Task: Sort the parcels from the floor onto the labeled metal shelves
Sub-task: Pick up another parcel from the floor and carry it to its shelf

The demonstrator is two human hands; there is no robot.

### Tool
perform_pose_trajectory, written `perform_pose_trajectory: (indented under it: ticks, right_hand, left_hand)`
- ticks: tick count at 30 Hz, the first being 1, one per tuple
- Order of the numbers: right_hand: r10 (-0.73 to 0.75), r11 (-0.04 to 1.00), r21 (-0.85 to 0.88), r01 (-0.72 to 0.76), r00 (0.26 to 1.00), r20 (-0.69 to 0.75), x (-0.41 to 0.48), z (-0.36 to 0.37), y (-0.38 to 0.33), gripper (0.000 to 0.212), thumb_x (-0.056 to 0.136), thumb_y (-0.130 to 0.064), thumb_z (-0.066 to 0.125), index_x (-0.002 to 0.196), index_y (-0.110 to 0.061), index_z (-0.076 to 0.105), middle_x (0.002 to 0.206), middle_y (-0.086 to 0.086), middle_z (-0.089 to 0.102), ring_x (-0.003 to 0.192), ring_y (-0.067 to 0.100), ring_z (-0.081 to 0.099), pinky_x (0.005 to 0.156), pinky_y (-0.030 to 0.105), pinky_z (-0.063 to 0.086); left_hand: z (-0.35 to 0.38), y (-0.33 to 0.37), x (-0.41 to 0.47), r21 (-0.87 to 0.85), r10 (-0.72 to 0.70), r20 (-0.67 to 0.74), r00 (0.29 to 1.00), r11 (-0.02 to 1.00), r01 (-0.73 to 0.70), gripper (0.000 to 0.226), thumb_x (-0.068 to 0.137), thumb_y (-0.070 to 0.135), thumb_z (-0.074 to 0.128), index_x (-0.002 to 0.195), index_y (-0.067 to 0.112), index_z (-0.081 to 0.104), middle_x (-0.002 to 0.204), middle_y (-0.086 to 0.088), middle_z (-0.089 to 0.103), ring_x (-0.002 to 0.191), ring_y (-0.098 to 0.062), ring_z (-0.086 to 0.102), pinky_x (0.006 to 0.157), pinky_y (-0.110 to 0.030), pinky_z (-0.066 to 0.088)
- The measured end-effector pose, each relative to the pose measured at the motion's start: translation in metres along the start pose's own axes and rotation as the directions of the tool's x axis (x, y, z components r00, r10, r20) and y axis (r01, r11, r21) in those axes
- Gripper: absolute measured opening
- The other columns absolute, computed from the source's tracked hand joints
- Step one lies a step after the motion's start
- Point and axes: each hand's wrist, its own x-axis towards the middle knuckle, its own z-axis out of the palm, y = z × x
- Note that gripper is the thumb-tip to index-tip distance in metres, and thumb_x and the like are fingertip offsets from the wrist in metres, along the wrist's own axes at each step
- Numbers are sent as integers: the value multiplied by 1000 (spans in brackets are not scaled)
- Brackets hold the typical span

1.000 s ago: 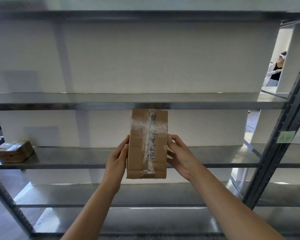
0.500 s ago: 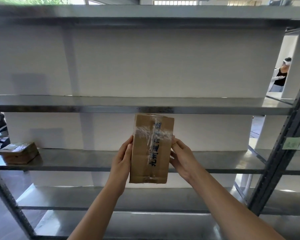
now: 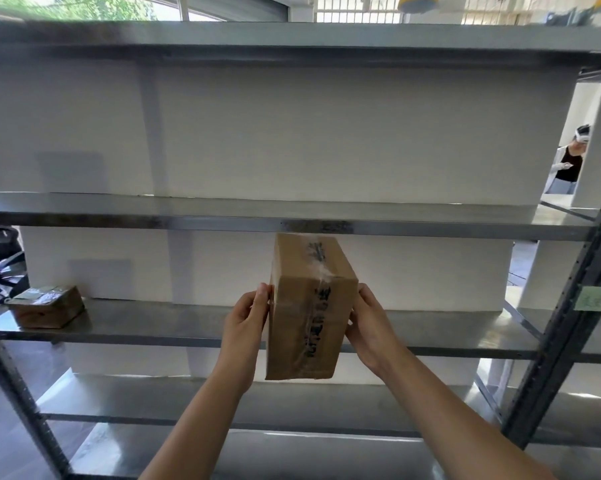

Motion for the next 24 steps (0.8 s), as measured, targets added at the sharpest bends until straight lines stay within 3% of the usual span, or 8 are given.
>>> perform_pose_trajectory:
  ticks: [3,7,11,14,19,24]
  right_hand:
    - [3,999,-35,-1,999,48,2,-2,-1,17,101,-26,56,97,-11,60,89,5,70,89,23,64,82,35,52]
    - [22,996,-86,-16,997,73,4,-6,-5,26,95,-26,62,114,-9,65,107,9,72,106,29,66,98,41,53]
    - [28,993,-113,-17,995,99,4,-9,-6,47,85,-39,64,128,-19,67,122,3,73,117,23,65,105,41,50]
    - [54,991,-125,-43,995,88,5,-10,-3,32,105,-27,47,125,-20,70,120,5,74,115,23,67,102,38,51]
    - [45,988,-150,-41,999,19,3,-1,3,34,108,-23,40,118,-22,73,114,6,76,101,19,70,79,26,54]
    - [58,979,-198,-39,994,92,4,2,5,33,107,-36,40,127,-34,66,119,-4,74,115,16,67,96,34,54]
  left_hand:
    - [-1,0,-2,11,16,-33,999,1000,-15,55,83,62,47,111,19,66,101,-4,72,101,-24,67,100,-47,53]
    - [-5,0,-4,34,35,-19,999,999,-34,56,83,60,49,120,21,67,110,-2,72,109,-23,65,103,-49,51]
    - [-5,-4,-7,32,58,-14,998,998,-58,46,91,50,50,128,26,65,119,5,71,115,-16,63,96,-31,53]
    - [-3,-6,-11,12,81,7,997,997,-81,35,96,38,53,129,28,62,123,6,68,111,-5,63,77,-13,53]
    - [1,-9,-13,14,79,-14,997,997,-79,41,91,51,54,130,41,58,133,1,51,116,-11,58,81,-20,50]
    - [-2,-16,-9,39,39,-29,999,999,-38,40,101,48,44,139,42,53,136,8,55,112,-1,55,75,-14,41]
